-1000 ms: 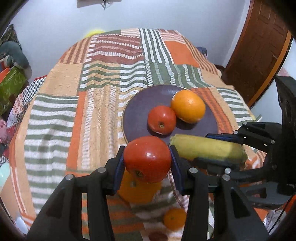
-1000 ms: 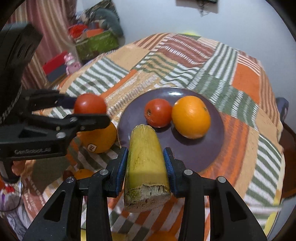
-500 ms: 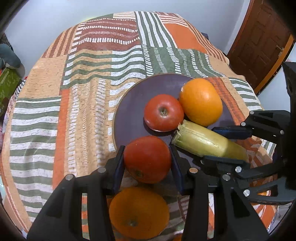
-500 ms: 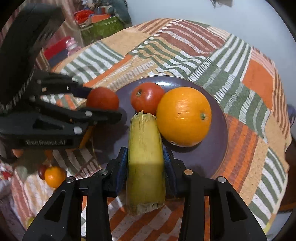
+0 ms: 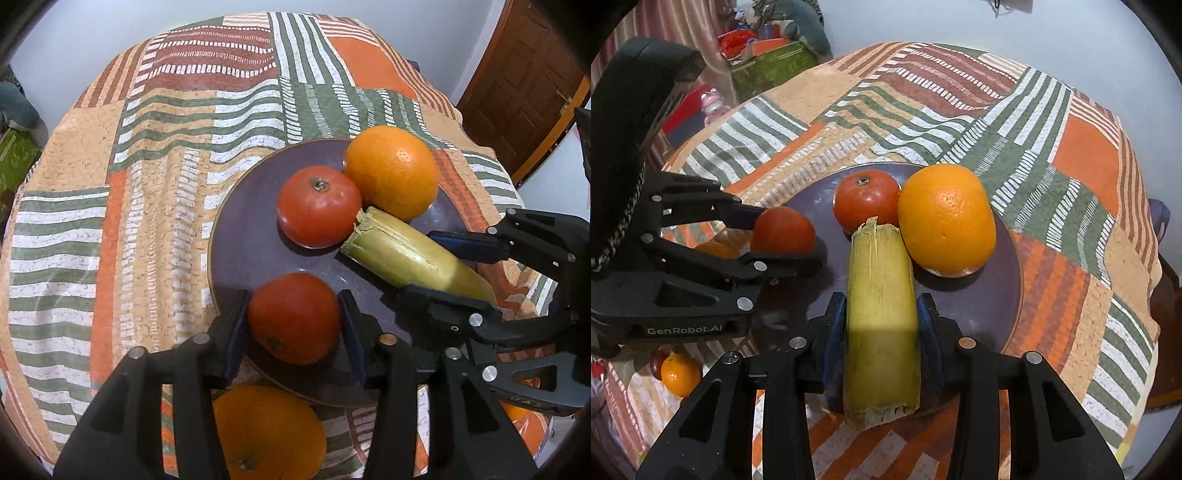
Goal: Organize fruits
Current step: 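Place cylinder and tomato onto purple plate and open both grippers, then move right gripper to second yellow cylinder and grasp it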
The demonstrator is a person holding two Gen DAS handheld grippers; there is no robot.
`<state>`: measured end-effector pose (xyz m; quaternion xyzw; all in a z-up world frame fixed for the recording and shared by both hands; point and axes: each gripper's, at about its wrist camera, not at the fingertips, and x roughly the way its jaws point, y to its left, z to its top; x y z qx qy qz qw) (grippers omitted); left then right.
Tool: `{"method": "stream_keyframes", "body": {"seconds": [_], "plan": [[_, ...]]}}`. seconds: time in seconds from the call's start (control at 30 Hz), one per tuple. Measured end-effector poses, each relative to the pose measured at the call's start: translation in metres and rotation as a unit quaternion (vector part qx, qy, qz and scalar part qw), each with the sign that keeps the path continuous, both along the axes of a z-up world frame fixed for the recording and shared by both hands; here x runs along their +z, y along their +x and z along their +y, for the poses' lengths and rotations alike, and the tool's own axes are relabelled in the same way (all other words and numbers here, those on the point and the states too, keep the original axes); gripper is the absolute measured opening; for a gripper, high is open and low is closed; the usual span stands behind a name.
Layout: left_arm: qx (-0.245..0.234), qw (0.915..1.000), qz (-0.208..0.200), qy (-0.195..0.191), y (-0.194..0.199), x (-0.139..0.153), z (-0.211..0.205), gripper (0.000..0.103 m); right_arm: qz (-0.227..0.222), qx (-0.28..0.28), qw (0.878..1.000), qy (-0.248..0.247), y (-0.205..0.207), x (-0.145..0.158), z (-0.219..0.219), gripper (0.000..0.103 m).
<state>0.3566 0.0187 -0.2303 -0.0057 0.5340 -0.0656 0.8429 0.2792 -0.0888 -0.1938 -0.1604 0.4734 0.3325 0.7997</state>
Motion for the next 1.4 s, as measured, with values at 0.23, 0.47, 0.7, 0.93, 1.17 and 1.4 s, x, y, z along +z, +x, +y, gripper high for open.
{"method": "stream_keyframes", "body": {"seconds": [0.23, 0.47, 0.7, 0.93, 1.17, 1.4], "plan": [[0.005, 0.9988, -0.046, 0.018, -0.014, 0.028, 0.001, 0.071, -0.014, -0.016, 1.0, -0.003, -0.011, 0.011, -0.004, 0.039], [0.009, 0.997, -0.076, 0.012, -0.048, 0.06, 0.003, 0.072, -0.04, -0.044, 0.998, 0.018, -0.038, 0.046, -0.023, 0.045], [0.001, 0.9942, -0.105, 0.023, -0.105, 0.083, 0.002, 0.077, -0.091, -0.066, 0.993, 0.022, -0.086, 0.08, -0.037, 0.052], [-0.008, 0.9962, -0.087, 0.006, -0.16, 0.07, 0.003, 0.079, -0.084, -0.085, 0.992, 0.037, -0.131, 0.083, -0.048, 0.055], [-0.013, 0.9991, -0.04, 0.009, -0.195, 0.023, -0.004, 0.079, -0.063, -0.103, 0.993, 0.003, -0.172, 0.048, -0.059, 0.055], [-0.011, 0.9995, -0.025, 0.014, -0.214, -0.005, -0.014, 0.079, -0.021, -0.113, 0.993, -0.018, -0.191, 0.01, -0.065, 0.055]]}}
